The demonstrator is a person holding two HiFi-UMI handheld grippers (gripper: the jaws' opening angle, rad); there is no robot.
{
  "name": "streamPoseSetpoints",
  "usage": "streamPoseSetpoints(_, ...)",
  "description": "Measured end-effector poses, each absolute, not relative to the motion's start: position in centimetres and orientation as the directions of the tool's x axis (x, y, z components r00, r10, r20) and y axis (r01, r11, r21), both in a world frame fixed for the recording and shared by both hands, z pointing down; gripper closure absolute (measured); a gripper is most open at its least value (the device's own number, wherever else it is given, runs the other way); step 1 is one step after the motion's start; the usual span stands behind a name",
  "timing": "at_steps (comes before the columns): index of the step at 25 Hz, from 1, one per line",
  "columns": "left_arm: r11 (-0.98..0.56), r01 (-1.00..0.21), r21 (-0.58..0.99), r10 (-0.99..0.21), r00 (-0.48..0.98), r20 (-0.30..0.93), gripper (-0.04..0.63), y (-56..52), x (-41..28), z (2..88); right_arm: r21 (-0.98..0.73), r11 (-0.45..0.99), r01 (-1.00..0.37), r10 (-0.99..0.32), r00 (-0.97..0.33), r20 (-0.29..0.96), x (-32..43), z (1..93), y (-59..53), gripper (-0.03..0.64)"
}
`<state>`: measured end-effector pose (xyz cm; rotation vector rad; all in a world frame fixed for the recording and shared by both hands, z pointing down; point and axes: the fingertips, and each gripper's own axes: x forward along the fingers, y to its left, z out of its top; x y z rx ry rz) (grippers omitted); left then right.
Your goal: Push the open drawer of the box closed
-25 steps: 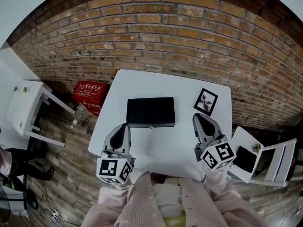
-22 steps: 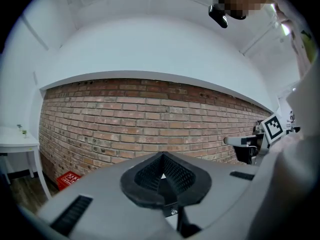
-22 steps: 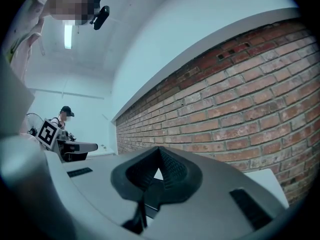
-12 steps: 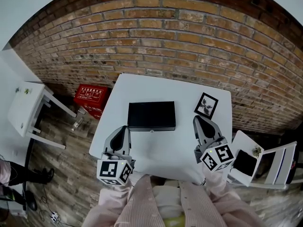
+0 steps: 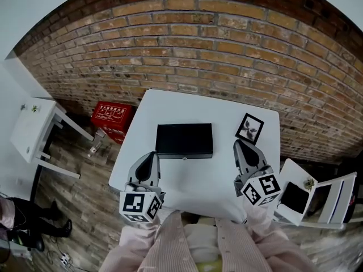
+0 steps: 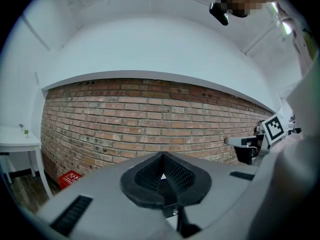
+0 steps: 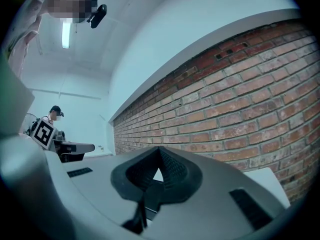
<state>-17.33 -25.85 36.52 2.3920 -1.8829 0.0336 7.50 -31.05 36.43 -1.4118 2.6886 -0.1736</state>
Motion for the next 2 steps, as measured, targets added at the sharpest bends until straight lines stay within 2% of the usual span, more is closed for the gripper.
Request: streamPoseSetpoints(2, -0.232, -0.971, 0.063, -0.968, 0.236, 0.081, 0.600, -25.82, -17.40, 36.58, -0.146, 0.565, -0.812, -0.823, -0.567, -0.036, 7.37, 36.41, -31.01, 0.614)
